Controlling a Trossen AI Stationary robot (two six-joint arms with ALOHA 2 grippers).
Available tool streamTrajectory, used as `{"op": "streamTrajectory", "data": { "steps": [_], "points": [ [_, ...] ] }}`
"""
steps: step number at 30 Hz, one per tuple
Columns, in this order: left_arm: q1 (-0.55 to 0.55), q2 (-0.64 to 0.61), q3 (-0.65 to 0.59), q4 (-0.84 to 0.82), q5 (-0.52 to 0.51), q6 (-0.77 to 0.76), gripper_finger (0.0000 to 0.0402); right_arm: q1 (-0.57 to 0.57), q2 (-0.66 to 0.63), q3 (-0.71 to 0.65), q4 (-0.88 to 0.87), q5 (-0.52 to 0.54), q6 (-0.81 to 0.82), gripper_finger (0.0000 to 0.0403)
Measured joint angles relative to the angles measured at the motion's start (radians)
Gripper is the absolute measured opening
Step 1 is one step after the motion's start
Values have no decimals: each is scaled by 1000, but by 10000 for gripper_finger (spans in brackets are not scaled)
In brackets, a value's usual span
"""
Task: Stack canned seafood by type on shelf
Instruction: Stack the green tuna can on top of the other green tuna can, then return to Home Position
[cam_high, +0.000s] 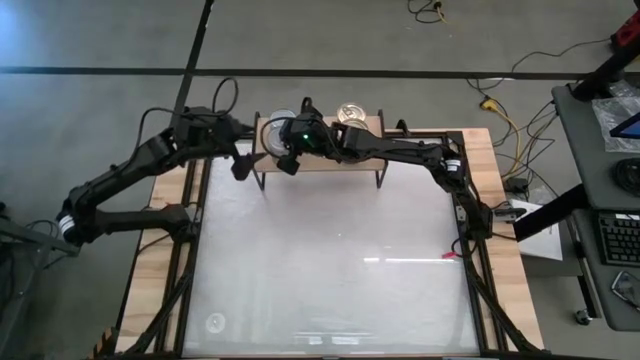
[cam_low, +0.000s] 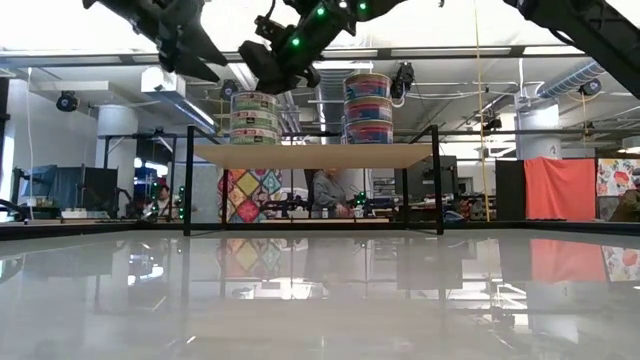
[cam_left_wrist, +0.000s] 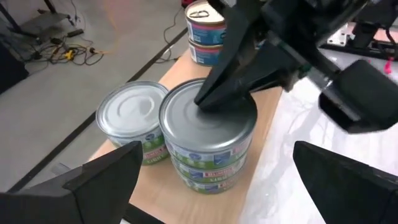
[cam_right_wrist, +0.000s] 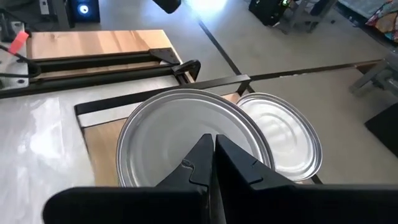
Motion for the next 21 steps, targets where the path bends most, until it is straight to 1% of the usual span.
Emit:
{"op": "streamTrajectory", "data": {
  "steps": [7,10,11,12,14,16,18,21],
  "points": [
    [0,-13,-8,8,2,-54,400,37,-24,109,-95,-11,6,13],
    [0,-13,-8,7,0,-81,400,67,-52,121,-86,-11,-40,13],
    [0,-13,-8,7,-12,-110,400,79,-63,121,-84,-18,-60,13],
    [0,-13,-8,6,-45,-161,400,93,-74,119,-86,-34,-76,13],
    [0,-13,-8,0,-144,-257,400,120,-97,116,-89,-77,-84,13],
    [0,-13,-9,-4,-212,-286,400,148,-123,110,-94,-111,-80,13],
    [-3,-15,-9,-4,-235,-327,400,182,-148,110,-101,-114,-81,13],
    [-11,-16,-10,-3,-237,-374,400,237,-176,110,-130,-113,-88,13]
  ]
}}
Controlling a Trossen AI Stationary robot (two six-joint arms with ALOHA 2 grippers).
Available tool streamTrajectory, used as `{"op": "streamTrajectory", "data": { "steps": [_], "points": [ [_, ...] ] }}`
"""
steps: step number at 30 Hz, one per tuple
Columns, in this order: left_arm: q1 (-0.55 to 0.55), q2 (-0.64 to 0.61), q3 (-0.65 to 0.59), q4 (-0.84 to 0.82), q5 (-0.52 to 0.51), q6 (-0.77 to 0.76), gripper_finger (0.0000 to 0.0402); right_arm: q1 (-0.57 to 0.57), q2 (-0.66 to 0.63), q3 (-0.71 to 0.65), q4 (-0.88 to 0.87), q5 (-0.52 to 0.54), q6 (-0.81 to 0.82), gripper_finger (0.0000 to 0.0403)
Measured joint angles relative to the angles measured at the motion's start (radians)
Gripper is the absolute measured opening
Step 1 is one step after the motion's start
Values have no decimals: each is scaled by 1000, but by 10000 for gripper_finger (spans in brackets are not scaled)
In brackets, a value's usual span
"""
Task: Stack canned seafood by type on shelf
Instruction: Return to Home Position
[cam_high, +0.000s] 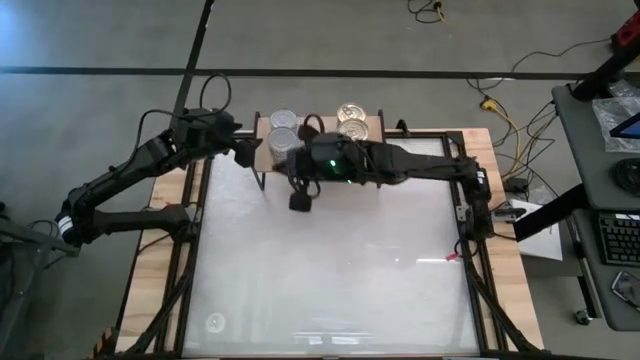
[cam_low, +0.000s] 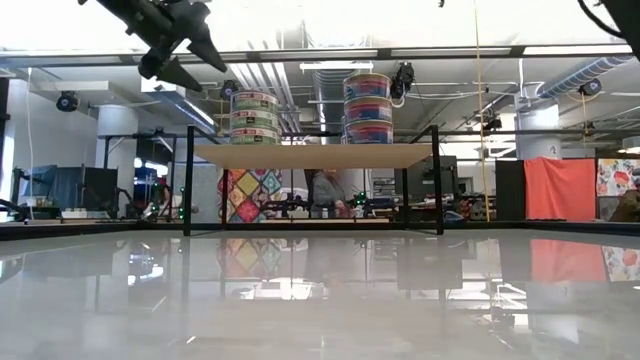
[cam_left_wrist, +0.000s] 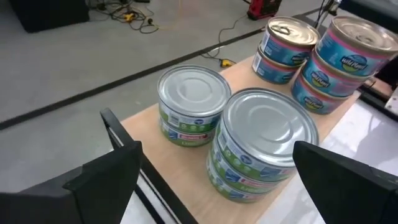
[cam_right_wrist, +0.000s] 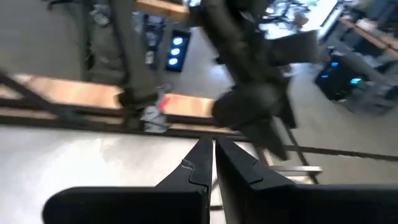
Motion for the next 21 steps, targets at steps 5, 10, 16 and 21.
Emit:
{"op": "streamTrajectory", "data": {
  "steps": [5,10,16,21],
  "points": [
    [-27,-2,-1,-7,-2,-14,400,102,-31,-2,-9,0,52,13],
    [-80,-5,-1,-7,-19,-16,400,192,-50,0,-9,0,62,13],
    [-169,-11,-31,-8,-143,-5,400,262,-51,-15,-15,1,110,13],
    [-280,-30,-135,70,-158,12,400,312,-53,-91,35,8,117,13]
  ]
}}
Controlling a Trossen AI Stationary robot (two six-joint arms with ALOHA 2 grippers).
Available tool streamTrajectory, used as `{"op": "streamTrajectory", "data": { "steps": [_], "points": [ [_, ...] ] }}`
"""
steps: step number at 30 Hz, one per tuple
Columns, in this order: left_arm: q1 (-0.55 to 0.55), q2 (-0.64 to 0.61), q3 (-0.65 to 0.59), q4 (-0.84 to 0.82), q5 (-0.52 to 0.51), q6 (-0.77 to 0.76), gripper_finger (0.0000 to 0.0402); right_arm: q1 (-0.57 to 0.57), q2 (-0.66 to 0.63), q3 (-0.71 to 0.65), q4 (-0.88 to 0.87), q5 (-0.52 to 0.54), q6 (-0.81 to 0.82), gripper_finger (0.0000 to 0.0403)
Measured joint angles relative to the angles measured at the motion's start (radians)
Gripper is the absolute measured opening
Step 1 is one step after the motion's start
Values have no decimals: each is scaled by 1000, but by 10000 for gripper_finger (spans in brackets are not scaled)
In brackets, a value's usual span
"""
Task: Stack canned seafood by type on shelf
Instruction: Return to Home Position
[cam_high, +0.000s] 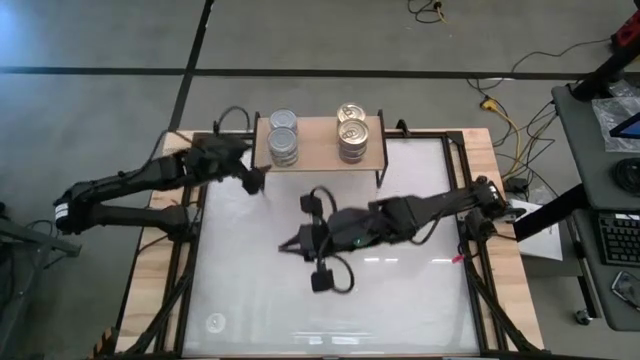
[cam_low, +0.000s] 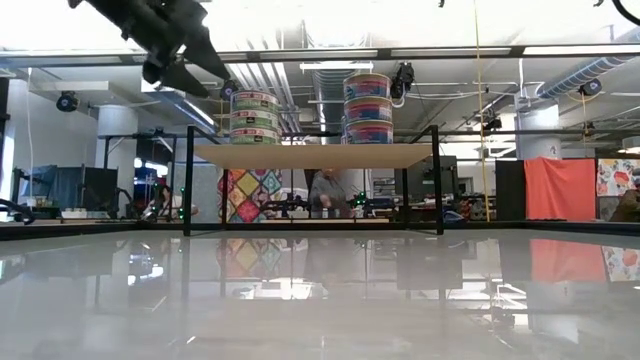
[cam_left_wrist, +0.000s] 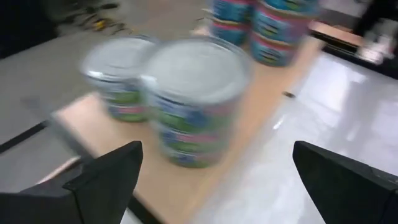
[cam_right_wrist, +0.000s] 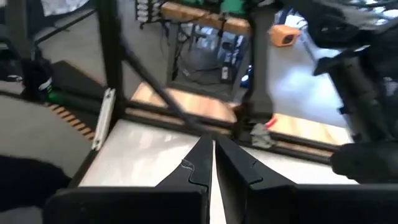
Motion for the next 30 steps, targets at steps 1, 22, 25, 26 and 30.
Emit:
{"op": "streamTrajectory", "data": {
  "steps": [1,22,25,26,30],
  "points": [
    [-27,-6,-32,35,0,2,400,6,0,-20,11,0,6,13],
    [-339,-230,-523,692,33,83,400,35,-301,-852,776,1,105,13],
    [-410,-246,-604,861,36,102,400,16,-357,-1014,884,1,100,13],
    [-429,-245,-631,921,36,107,400,5,-369,-1063,909,2,103,13],
    [-470,-232,-710,1076,38,132,400,-44,-395,-1197,965,4,162,13]
  ]
}}
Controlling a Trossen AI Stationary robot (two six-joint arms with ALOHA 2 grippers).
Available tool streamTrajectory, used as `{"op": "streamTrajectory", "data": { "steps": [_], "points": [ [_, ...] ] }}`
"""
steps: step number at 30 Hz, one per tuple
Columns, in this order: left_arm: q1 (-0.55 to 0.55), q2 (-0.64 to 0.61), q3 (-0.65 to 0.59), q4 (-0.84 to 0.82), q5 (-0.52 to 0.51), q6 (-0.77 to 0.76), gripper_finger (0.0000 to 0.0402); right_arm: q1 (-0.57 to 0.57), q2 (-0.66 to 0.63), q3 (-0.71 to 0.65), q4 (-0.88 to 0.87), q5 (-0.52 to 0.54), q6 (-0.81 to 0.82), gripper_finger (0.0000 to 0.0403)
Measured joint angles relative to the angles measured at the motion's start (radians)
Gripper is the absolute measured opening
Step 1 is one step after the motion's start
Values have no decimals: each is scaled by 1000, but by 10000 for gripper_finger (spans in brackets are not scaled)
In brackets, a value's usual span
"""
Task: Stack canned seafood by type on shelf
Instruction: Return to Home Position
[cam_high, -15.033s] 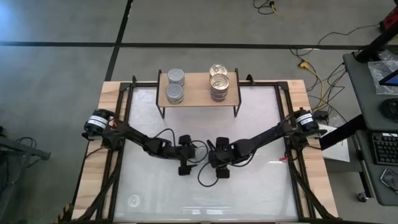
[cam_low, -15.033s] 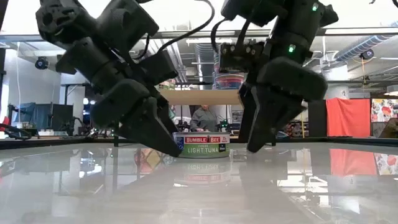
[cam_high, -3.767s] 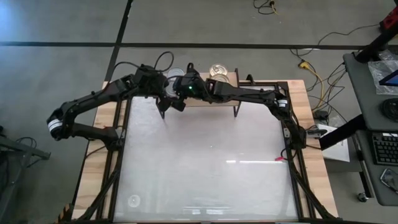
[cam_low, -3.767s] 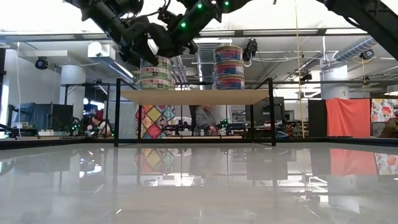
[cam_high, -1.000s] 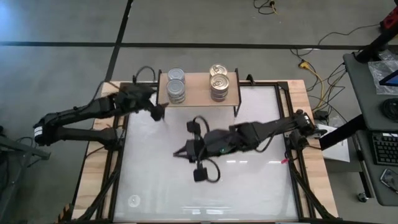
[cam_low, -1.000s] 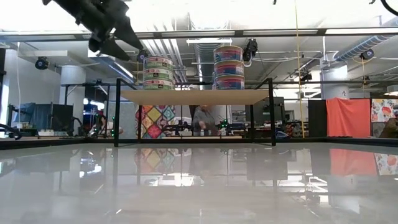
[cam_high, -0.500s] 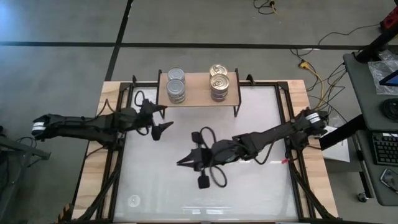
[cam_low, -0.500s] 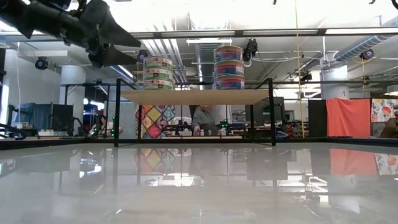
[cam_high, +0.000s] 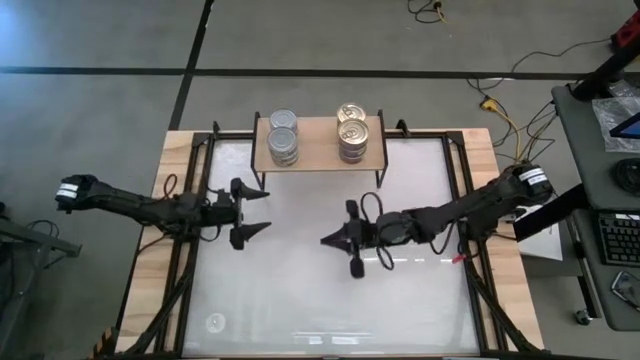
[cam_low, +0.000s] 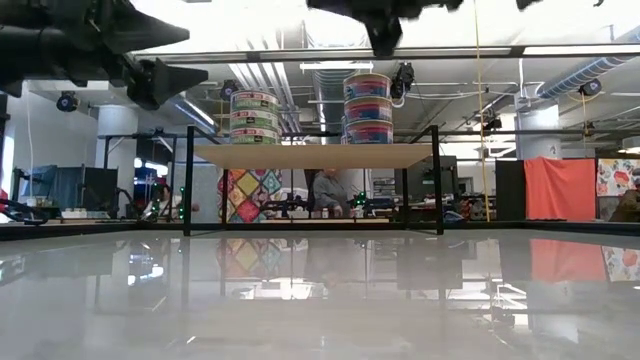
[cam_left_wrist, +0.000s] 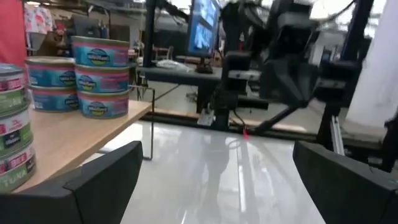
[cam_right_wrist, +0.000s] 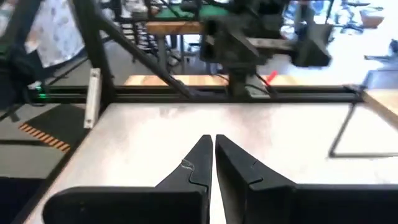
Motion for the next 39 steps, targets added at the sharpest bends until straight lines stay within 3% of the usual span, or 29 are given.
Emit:
{"op": "streamTrajectory", "data": {
  "steps": [6,9,14,22,28,33,39],
  "points": [
    [1,14,-9,51,24,-32,400,-33,-120,-213,255,1,-75,13],
    [1,9,-10,51,24,-32,400,-35,-215,-325,302,41,-77,13],
    [1,-35,-11,36,24,-32,400,-44,-394,-463,184,124,29,13],
    [1,-130,-51,-30,46,-12,400,-178,-608,-566,-50,127,142,13],
    [1,-153,-54,-42,50,-1,400,-338,-646,-587,-49,-19,122,13],
    [1,-188,-54,-98,50,-24,400,-345,-728,-622,-46,-46,10,13],
    [1,-284,-54,-195,50,-29,400,-344,-907,-711,-91,-47,30,13]
  ]
}}
